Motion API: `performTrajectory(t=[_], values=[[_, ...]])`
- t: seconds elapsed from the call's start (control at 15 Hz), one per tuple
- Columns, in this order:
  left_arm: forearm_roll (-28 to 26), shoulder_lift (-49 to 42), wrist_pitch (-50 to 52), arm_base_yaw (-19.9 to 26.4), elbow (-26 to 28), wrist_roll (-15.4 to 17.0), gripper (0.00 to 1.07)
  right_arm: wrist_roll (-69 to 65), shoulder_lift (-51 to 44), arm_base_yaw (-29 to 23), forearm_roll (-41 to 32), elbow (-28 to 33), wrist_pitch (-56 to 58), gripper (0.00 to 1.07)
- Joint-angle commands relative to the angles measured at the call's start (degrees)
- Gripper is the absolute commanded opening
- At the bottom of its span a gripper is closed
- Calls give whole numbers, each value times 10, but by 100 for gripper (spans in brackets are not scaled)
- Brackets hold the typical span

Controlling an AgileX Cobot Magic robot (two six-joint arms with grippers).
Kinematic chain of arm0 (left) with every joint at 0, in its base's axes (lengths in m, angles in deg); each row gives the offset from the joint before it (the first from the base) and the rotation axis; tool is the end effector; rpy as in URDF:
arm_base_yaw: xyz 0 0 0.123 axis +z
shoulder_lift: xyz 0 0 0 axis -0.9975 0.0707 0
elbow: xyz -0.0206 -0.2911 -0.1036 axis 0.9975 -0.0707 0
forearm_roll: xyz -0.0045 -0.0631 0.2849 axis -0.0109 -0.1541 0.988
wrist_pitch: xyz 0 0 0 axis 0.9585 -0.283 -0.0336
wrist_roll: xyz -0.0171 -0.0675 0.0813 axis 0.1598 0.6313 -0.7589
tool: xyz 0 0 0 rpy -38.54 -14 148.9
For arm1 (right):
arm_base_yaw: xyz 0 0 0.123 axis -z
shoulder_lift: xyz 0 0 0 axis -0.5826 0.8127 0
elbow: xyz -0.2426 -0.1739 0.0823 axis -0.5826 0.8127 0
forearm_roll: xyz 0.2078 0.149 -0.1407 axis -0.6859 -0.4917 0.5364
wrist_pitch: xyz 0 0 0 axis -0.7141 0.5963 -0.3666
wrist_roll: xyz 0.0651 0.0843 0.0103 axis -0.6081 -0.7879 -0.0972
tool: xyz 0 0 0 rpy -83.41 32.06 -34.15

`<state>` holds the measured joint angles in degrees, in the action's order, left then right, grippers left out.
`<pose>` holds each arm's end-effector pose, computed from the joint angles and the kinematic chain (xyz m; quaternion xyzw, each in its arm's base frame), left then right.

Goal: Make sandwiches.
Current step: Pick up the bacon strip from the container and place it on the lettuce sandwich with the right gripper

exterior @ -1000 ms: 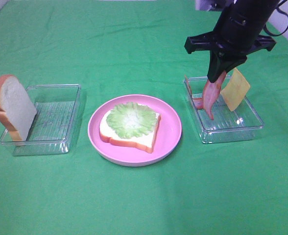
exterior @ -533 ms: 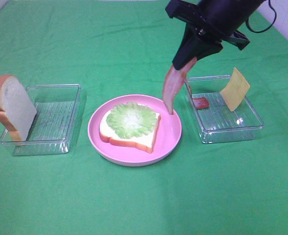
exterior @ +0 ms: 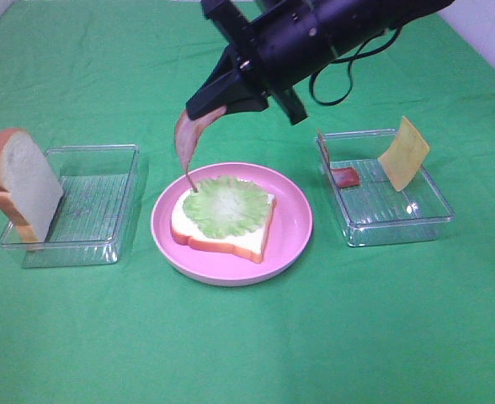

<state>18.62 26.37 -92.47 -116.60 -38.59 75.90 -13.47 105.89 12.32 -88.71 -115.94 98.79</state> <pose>0.0216 -0.0013 0.2901 0.1884 0.8286 -0.1091 0.5158 0.4039 0.2618 0.2338 -0.1107 0.8759 0.4640 0.0720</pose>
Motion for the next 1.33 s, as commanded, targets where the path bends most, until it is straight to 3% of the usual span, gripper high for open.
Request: performTrajectory(t=[0.07, 0.47, 0.93, 1.2, 1.33], values=[[3, -11, 7, -3, -1, -2, 67, 15, 52, -42, -43, -1, -99, 0], [3, -11, 7, -3, -1, -2, 67, 13, 99, -45, -29, -1, -156, 0], [3, -11, 7, -3, -1, -2, 67, -99, 97, -19, 188, -1, -139, 0], [3, -11, 7, -3, -1, -2, 67, -132, 91, -19, 248, -2, -137, 0], [3, -11, 7, -3, -1, -2, 67, -132, 91, -19, 246, -2, -132, 12]])
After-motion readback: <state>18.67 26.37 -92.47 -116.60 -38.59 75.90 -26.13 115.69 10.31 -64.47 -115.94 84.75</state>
